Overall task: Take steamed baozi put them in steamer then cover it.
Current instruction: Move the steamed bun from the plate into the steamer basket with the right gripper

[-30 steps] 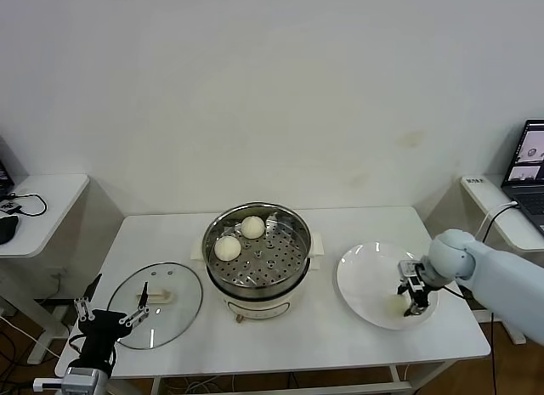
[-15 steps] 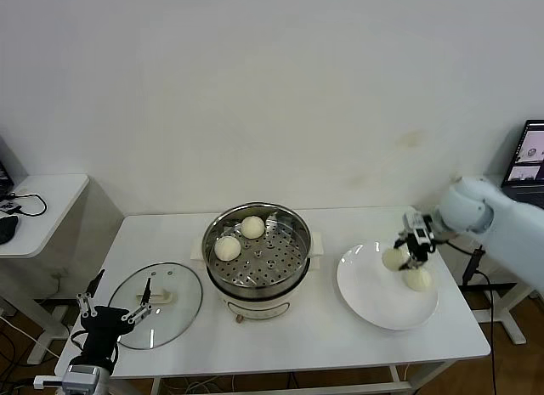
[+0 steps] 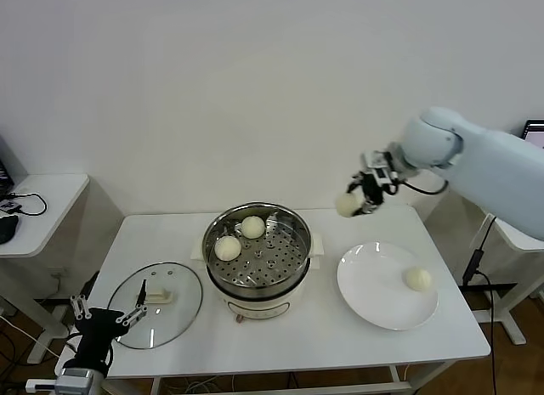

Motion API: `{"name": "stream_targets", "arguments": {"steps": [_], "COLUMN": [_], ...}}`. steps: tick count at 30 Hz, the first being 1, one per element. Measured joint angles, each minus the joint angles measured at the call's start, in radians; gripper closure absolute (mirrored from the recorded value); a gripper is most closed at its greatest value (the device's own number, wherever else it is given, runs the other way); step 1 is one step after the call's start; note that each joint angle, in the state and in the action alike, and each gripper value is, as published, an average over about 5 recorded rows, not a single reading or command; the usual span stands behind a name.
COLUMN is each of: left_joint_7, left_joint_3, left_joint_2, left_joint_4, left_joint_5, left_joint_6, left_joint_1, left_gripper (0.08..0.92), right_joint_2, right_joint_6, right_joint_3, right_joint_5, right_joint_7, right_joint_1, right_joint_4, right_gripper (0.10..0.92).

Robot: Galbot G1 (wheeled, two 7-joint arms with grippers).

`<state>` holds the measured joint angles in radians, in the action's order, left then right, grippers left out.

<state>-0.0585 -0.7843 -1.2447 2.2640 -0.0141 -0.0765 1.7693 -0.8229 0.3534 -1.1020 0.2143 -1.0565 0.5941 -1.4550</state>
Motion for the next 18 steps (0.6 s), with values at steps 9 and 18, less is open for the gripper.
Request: {"name": "stream_targets", "arguments": {"steps": [9, 18], "left_joint_7": [0.000, 0.000], "left_joint_3": [-0.018, -0.027], "left_joint_2": [-0.011, -0.021], "left_joint_4": [0.006, 0.011], "left_joint_5": [0.002, 0.002], "left_joint_6": [-0.001, -0.002], "left_joint_1": [0.008, 0.012], "left_gripper": [0.177, 0.177], "right_joint_2": [-0.178, -0.309], "right_joint_6": [-0.051, -0.143], "right_joint_3": [-0.074, -0.136], "right_joint_5": [0.030, -0.021], "right_joint_7": [0.046, 0.080], "right_joint_1": [0.006, -0.046], "right_joint_4": [0.020, 0.040], "right_gripper": [0.448, 0.449]}}
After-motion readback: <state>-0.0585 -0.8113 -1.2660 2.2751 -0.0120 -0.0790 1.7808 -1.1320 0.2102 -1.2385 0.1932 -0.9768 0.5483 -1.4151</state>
